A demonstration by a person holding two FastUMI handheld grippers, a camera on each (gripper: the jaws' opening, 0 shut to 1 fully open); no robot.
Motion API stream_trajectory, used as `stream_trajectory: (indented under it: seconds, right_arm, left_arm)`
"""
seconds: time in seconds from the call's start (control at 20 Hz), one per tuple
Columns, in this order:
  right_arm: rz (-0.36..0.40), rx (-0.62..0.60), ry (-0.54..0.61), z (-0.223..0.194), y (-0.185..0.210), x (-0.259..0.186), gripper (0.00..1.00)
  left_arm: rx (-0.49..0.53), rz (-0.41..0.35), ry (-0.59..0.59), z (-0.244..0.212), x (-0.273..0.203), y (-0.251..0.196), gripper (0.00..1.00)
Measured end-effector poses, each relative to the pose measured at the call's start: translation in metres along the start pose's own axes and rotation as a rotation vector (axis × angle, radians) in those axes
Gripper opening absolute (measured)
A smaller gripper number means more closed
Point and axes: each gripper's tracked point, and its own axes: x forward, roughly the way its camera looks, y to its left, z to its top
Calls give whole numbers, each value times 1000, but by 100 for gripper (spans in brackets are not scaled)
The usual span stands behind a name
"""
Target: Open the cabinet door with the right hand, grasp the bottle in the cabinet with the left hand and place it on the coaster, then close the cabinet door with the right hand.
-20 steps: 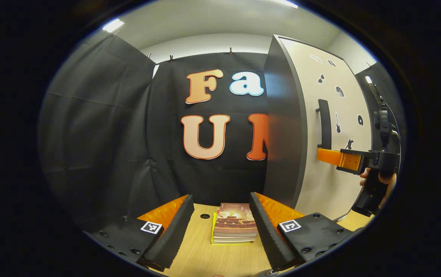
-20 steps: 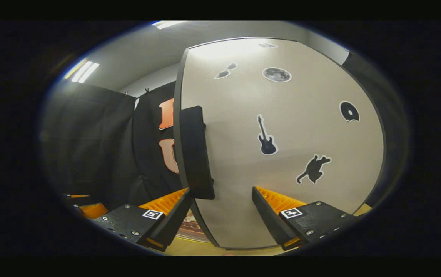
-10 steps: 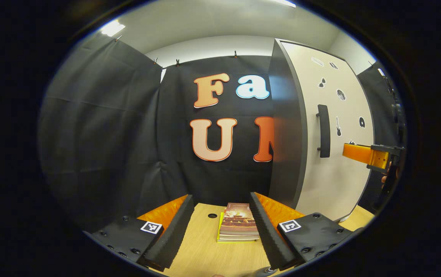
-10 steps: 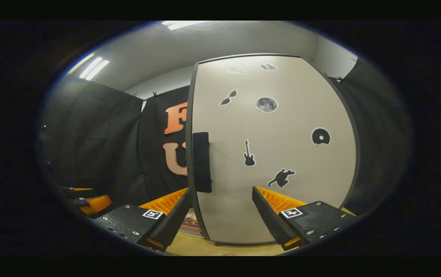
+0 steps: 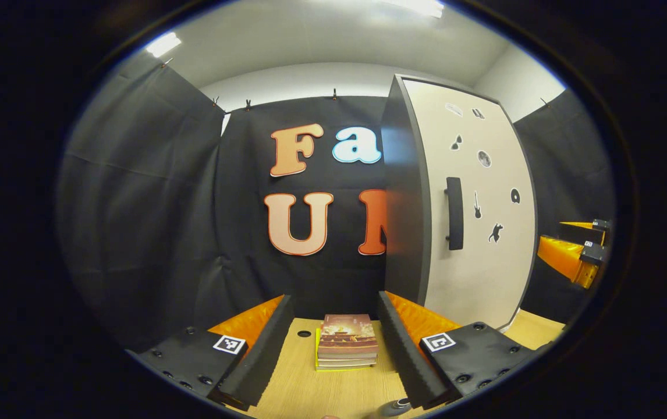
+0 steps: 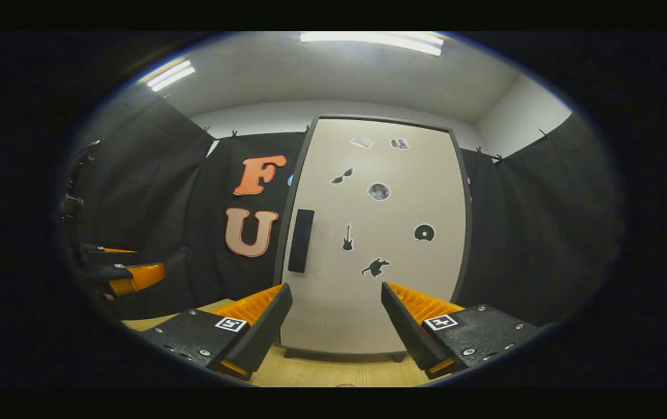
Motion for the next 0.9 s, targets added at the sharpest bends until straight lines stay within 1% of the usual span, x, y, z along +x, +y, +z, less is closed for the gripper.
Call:
stream_trajectory:
  seconds: [0.2, 0.35, 0.45, 0.55, 0.6, 0.65, 0.8, 0.9]
  right_arm:
    - [-95, 41, 24, -7, 3, -43, 95]
    - [-160, -8, 58, -9, -5, -77, 95]
    - [-183, -50, 64, -4, -9, -95, 94]
    - [-185, -54, 45, 7, -9, -108, 95]
    - [-180, -51, 35, 11, -9, -114, 92]
    - [-174, -50, 29, 14, -11, -116, 95]
    - [-153, -51, 32, 17, -18, -125, 95]
    - [-149, -46, 30, 16, -26, -133, 95]
  left_arm:
    - [25, -43, 9, -4, -22, 14, 94]
    - [31, -79, 6, -8, -39, 16, 94]
    - [9, -79, 3, -4, -50, 17, 94]
    - [-10, -78, -4, -1, -62, 15, 94]
    - [-9, -72, -6, 0, -67, 14, 94]
    - [-9, -65, -9, 2, -73, 14, 94]
    - [-14, -40, -10, 5, -88, 9, 95]
    - [-16, -37, -6, 6, -97, 1, 94]
